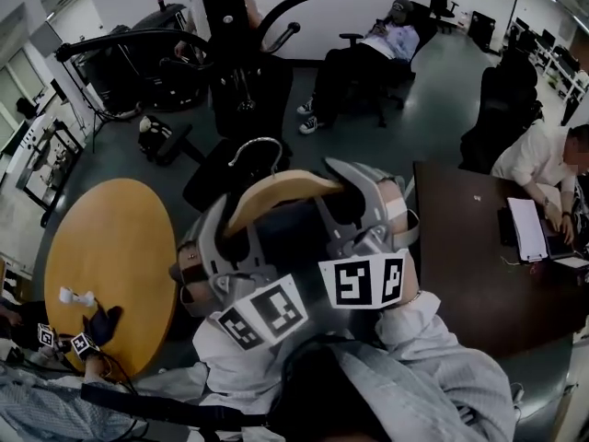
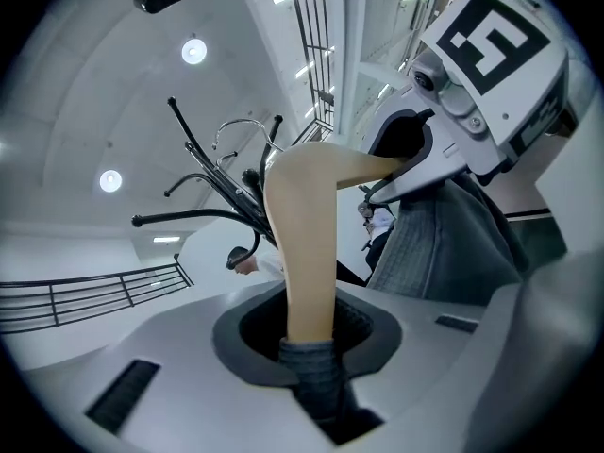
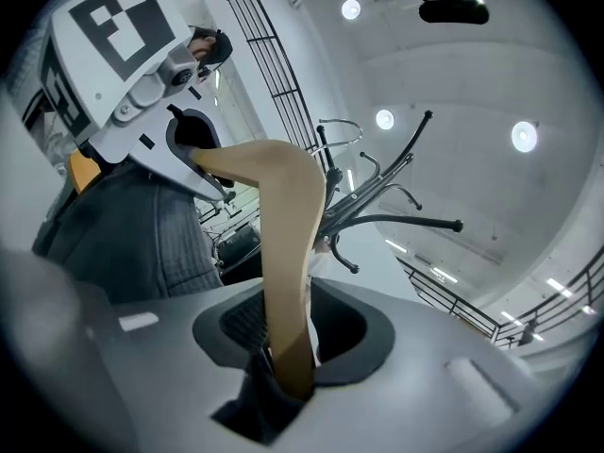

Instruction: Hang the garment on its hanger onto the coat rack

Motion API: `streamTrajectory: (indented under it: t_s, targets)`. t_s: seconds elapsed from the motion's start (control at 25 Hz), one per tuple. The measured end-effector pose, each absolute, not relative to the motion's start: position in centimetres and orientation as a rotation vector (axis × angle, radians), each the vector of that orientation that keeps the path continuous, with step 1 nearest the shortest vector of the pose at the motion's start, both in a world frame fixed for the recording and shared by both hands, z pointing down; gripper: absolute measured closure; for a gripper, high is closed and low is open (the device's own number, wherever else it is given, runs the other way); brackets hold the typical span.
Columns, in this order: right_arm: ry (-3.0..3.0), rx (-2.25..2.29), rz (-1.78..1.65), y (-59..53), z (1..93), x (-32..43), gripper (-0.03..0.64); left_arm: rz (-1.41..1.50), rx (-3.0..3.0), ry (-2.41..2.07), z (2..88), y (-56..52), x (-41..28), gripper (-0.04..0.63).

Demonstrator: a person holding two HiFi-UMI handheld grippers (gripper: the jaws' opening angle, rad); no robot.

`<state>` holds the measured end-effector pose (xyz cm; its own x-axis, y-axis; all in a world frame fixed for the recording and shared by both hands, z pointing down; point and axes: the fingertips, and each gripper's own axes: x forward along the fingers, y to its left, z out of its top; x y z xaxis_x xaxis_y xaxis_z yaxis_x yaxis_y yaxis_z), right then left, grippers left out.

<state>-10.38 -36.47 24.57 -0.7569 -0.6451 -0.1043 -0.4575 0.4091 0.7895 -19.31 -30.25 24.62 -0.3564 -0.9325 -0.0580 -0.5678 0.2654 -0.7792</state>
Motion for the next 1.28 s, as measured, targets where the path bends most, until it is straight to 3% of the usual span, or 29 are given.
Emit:
streamTrajectory:
  t_s: [0.6, 1.28]
  targets:
    - [-2.453, 1.004, -1.217, -44.0, 23.5, -14.8, 0.508, -0.925, -1.358, 1.970, 23.2, -38.1, -24.0, 0.535]
    - [-2.525, 0.824, -1.142, -47.5, 28.0, -18.3, 0.508, -1.042, -1.371, 2.070, 27.8, -40.9, -26.8, 0.535]
